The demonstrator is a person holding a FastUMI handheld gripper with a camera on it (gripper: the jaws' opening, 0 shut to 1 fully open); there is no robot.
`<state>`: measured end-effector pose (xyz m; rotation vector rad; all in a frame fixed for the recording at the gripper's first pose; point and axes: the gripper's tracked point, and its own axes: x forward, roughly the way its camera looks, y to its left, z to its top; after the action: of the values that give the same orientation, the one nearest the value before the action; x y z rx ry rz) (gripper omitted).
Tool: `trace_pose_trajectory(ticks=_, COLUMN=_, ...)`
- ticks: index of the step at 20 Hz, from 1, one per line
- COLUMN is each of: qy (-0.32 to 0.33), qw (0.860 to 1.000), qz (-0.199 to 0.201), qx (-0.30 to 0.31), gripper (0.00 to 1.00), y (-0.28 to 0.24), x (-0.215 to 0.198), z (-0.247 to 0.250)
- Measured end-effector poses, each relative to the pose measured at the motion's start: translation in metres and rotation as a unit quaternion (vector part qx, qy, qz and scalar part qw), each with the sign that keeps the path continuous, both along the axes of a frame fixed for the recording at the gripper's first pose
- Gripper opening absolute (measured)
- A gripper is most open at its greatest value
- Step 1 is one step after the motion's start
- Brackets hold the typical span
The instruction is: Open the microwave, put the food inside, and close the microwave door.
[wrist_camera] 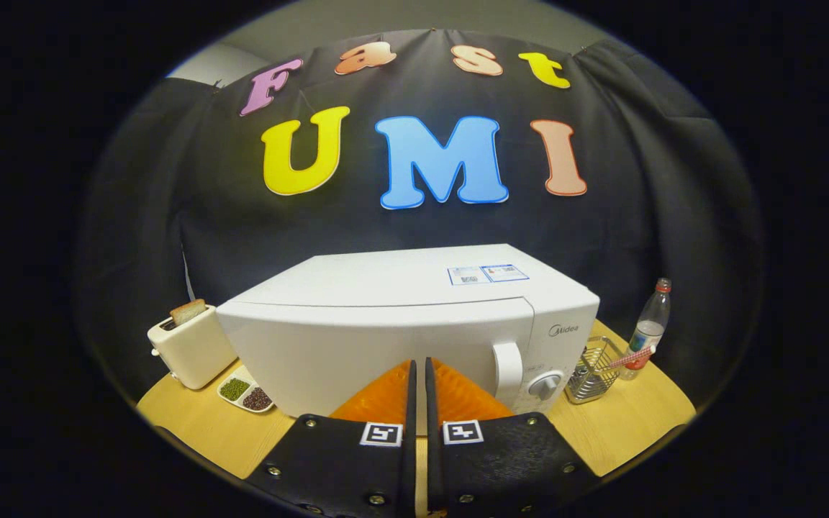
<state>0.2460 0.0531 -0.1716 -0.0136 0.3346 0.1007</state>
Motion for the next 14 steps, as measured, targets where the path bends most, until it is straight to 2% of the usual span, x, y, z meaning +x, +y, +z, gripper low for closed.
trace_pose_trajectory(ticks=14, qy=-0.077, qw=0.997, qz=-0.005, qx=-0.004, gripper=0.06, y=-0.003, x=-0.146, z=0.084)
